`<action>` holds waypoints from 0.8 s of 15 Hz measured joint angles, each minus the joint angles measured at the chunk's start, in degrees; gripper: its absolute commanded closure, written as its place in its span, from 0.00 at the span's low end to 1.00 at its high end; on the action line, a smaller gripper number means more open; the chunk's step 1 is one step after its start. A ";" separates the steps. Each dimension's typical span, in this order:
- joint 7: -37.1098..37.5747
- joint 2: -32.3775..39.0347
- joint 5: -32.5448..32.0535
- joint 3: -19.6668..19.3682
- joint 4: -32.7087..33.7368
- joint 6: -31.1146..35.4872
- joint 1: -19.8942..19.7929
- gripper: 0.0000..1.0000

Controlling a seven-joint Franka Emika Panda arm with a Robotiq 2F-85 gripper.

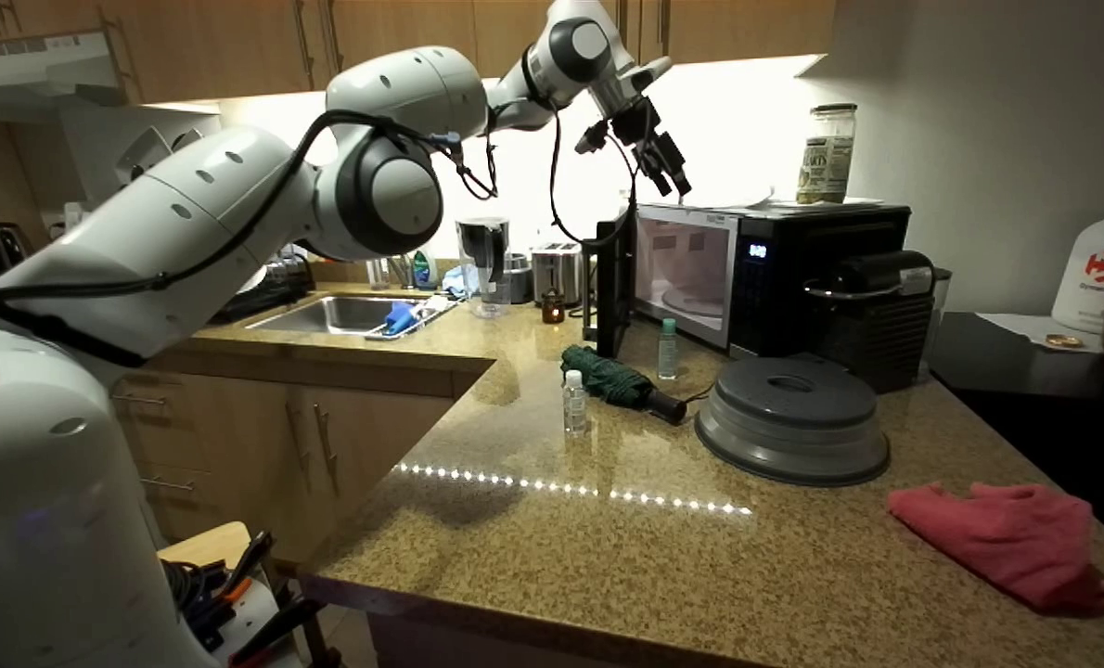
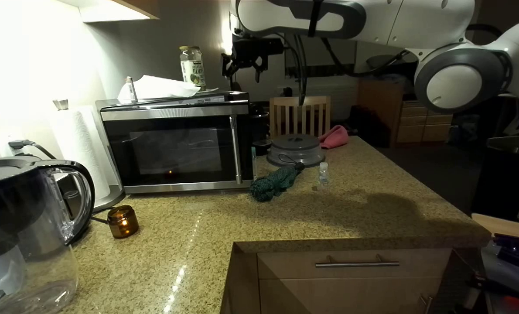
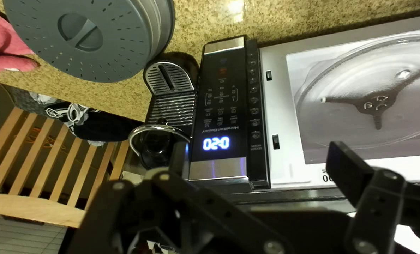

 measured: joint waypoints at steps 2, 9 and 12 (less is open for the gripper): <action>-0.01 -0.05 0.00 0.04 0.15 0.01 -0.04 0.00; -8.34 -2.05 5.49 3.44 0.30 0.04 -5.44 0.00; -13.71 -2.80 8.70 5.53 0.30 0.04 -8.68 0.00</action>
